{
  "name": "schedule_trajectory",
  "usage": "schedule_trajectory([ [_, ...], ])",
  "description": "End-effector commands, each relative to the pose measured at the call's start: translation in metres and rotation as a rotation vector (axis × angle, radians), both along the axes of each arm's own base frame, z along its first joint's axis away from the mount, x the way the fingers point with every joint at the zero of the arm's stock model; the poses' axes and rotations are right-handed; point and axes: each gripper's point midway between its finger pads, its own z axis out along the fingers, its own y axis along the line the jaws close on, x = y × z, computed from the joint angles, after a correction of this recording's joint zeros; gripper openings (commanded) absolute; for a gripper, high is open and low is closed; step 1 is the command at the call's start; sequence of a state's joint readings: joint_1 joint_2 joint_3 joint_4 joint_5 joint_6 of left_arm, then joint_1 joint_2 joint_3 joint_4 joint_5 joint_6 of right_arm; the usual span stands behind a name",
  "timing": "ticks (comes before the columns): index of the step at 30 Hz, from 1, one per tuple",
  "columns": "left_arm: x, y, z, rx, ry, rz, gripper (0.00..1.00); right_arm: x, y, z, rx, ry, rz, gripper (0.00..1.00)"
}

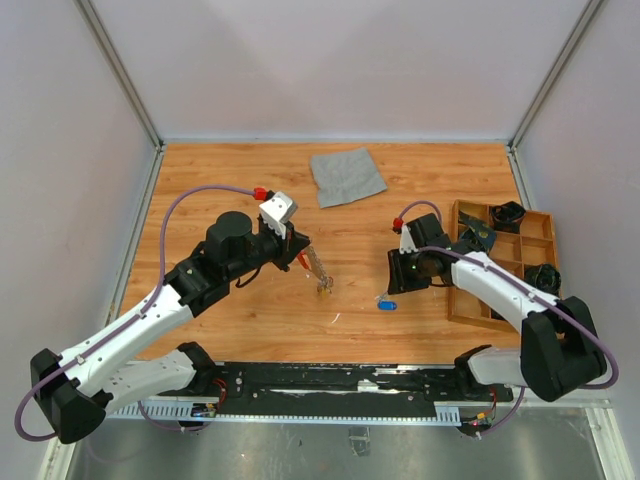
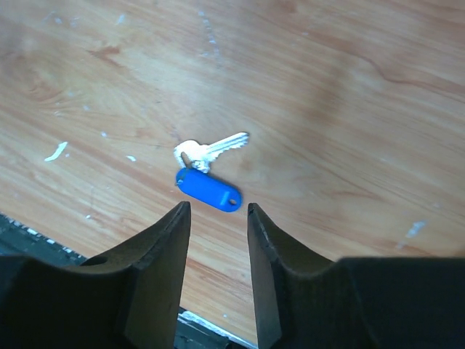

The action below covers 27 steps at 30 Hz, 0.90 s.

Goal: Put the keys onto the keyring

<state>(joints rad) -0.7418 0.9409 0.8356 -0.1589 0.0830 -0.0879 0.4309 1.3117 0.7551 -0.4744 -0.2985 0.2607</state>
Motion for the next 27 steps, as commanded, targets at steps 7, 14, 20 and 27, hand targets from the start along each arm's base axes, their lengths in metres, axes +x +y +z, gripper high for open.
schedule_trajectory([
  [7,0.005,0.002,0.014,-0.062,-0.041,0.030,0.01,0.002,-0.017,0.014,-0.165,-0.107,0.011,0.34],
  [14,0.006,0.002,0.015,-0.062,-0.038,0.033,0.01,-0.001,0.007,0.009,-0.166,-0.119,0.024,0.40],
  [20,0.010,0.011,0.018,-0.078,-0.043,0.097,0.01,0.004,0.009,0.008,-0.170,-0.169,-0.201,0.43],
  [27,0.010,0.010,0.016,-0.078,-0.041,0.092,0.01,-0.001,0.017,-0.006,-0.141,-0.101,-0.279,0.35],
])
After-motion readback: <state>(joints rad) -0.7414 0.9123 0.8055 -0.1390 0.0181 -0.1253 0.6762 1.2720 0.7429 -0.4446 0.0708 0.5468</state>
